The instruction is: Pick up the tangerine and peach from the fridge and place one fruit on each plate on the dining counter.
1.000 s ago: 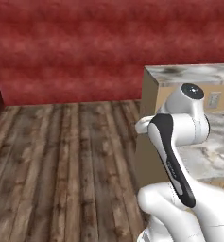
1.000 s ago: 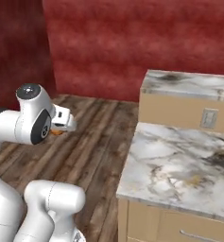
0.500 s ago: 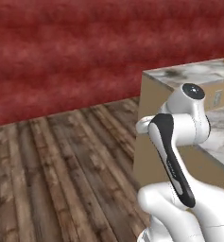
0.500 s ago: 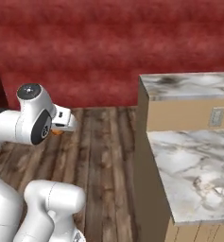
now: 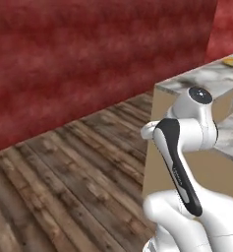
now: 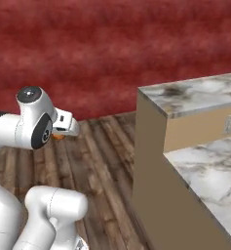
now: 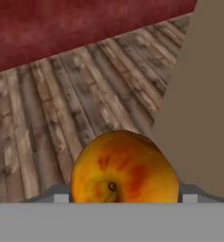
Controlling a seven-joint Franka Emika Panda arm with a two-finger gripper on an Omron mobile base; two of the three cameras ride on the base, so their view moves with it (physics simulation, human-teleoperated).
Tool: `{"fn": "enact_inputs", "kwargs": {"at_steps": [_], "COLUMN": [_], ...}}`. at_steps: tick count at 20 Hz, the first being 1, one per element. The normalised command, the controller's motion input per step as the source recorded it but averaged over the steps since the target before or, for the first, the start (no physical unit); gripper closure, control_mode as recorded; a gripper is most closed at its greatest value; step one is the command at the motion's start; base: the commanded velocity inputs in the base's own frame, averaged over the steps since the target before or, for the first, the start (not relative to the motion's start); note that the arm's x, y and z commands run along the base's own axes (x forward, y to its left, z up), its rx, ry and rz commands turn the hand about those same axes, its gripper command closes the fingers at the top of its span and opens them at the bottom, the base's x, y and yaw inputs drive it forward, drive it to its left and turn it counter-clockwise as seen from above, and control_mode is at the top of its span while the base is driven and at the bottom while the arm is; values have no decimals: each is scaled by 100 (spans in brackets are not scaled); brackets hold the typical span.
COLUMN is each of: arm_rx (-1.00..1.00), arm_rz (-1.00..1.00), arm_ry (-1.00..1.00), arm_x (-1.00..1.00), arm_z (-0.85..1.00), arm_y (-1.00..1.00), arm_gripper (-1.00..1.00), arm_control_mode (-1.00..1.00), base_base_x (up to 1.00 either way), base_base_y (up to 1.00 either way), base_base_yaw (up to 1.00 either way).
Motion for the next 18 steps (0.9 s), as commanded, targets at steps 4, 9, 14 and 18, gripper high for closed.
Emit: {"fn": "enact_inputs", "kwargs": {"at_steps": [4, 9, 14, 18], "arm_rx": [0, 0, 0, 0], "arm_rz": [0, 0, 0, 0], "arm_ry": [0, 0, 0, 0], "arm_x": [0, 0, 0, 0], "arm_z": [0, 0, 0, 0], "arm_y": [0, 0, 0, 0], "arm_gripper": [100, 100, 100, 100], "arm_control_mode": [100, 100, 100, 100], "base_base_x": [100, 100, 100, 100], "base_base_y": [100, 100, 100, 100], "base_base_yaw": [-51, -49, -45, -47]}}
